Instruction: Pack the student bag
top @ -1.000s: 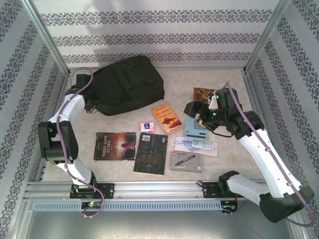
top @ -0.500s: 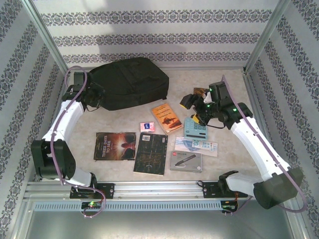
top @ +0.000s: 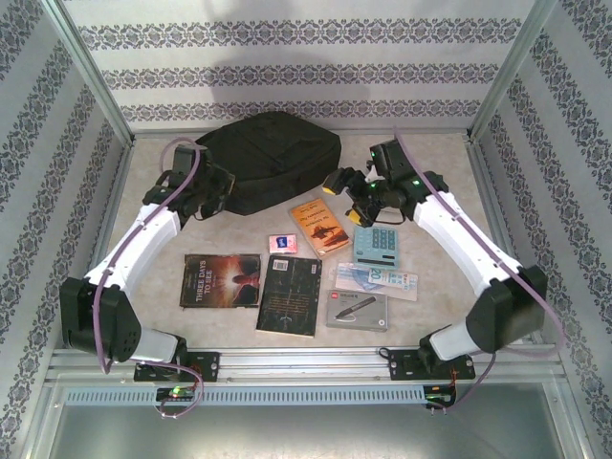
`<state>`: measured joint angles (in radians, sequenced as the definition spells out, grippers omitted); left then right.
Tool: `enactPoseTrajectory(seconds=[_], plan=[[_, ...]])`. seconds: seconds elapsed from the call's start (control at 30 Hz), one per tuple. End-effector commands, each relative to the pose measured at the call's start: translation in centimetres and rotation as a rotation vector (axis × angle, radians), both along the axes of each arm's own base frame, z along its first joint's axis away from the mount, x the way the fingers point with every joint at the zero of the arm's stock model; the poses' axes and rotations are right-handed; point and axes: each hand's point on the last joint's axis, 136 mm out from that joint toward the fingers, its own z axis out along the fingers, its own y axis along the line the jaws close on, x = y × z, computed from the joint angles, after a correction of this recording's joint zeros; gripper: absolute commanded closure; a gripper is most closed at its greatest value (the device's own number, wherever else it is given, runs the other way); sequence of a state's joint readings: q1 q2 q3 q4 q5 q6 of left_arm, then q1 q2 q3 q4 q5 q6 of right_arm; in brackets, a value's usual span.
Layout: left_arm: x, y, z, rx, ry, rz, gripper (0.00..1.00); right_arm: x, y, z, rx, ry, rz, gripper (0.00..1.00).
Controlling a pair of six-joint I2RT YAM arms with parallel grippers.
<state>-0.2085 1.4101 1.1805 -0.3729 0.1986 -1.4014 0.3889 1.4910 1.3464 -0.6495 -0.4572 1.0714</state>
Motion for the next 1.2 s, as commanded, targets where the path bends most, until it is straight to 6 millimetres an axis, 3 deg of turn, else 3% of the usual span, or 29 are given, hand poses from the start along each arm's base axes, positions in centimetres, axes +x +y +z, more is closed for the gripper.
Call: enactPoseTrajectory(seconds=[0.0, 0.17, 0.43, 0.63, 0.7, 0.83, 0.97, 1.1, 1.17], plan=[[1.1, -3.4, 3.4, -0.066, -0.091, -0.03, 1.0, 1.6, 1.0, 0.4, -0.002, -0.003, 0.014, 0.12], [0.2, -7.5, 3.0, -0.077, -0.067, -0.101, 1.0, 3.1, 2.5, 0.0, 0.003, 0.014, 0.031, 0.11], [0.1, -13.9, 1.6, -0.107, -0.043, -0.214, 0.99, 3.5, 3.8, -1.3, -0.007, 0.066, -0.038, 0.09], [0.5, -17.5, 2.3, -0.14, -0.066, -0.295, 0.96, 4.7, 4.5, -2.6, -0.055, 0.078, -0.037, 0.1], [0.5, -18.1, 2.8, -0.141, -0.073, -0.317, 0.94, 5.1, 5.1, -3.4, -0.045, 0.1, -0.015, 0.17], [0.4, -18.1, 2.8, -0.127, -0.071, -0.329, 0.86, 5.6, 5.1, -4.9, -0.105, 0.108, 0.033, 0.44], [-0.1, -17.8, 2.8, -0.086, -0.058, -0.361, 0.56, 5.9, 4.5, -5.4, -0.174, 0.088, 0.093, 0.76], [-0.9, -15.2, 3.1, 0.03, -0.014, -0.412, 0.4, 6.2, 3.2, -5.8, -0.202, 0.084, 0.128, 0.93], [-1.2, -12.8, 3.7, 0.112, -0.009, -0.413, 0.37, 6.2, 2.8, -4.9, -0.222, 0.042, 0.163, 0.93]])
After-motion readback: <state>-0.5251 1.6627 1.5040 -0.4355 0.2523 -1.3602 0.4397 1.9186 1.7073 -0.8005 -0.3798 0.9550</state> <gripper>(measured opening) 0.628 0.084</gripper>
